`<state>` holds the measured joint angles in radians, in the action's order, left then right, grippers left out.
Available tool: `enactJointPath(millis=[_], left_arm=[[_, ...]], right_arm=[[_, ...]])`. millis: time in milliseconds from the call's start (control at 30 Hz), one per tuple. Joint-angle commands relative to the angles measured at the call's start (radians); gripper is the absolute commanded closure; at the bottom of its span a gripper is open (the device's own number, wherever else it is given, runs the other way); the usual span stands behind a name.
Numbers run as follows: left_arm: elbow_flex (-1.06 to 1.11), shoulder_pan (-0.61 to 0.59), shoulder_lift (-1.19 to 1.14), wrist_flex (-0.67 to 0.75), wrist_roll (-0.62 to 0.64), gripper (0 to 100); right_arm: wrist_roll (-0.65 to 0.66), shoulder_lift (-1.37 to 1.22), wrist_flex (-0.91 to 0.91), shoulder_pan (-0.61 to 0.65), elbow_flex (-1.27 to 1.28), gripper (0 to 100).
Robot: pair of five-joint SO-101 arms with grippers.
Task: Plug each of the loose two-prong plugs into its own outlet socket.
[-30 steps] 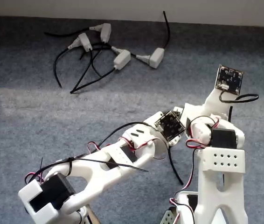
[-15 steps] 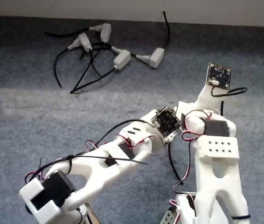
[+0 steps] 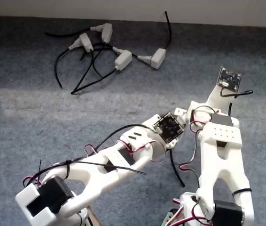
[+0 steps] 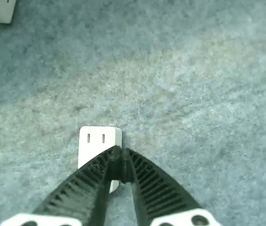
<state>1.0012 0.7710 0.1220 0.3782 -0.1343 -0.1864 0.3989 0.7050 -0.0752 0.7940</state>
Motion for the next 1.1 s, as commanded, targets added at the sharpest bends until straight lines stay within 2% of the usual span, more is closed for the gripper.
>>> enactJointPath(millis=[0, 133, 233, 367, 533, 700, 1067], left_arm=[[-0.018, 0.019, 0.048, 0.025, 0.005, 99], [-0.059, 0.016, -0.013, 0.020, 0.005, 99], [-0.110, 0.012, -0.099, 0.023, 0.002, 99], [-0.160, 0.013, -0.199, 0.025, 0.000, 99], [-0.171, 0.012, -0.211, 0.025, 0.000, 99], [-0.171, 0.012, -0.211, 0.025, 0.000, 99], [-0.168, 0.012, -0.200, 0.025, 0.000, 99]], right_arm=[[0.012, 0.004, -0.001, -0.028, -0.012, 99.0], [0.012, 0.093, 0.028, -0.088, -0.018, 99.0], [0.014, 0.217, 0.107, -0.087, -0.027, 99.0], [0.034, 0.390, 0.200, -0.022, -0.028, 99.0], [0.074, 0.516, 0.305, 0.111, -0.018, 99.0], [0.069, 0.467, 0.325, 0.131, -0.012, 99.0], [0.018, 0.168, 0.257, 0.137, -0.007, 99.0]])
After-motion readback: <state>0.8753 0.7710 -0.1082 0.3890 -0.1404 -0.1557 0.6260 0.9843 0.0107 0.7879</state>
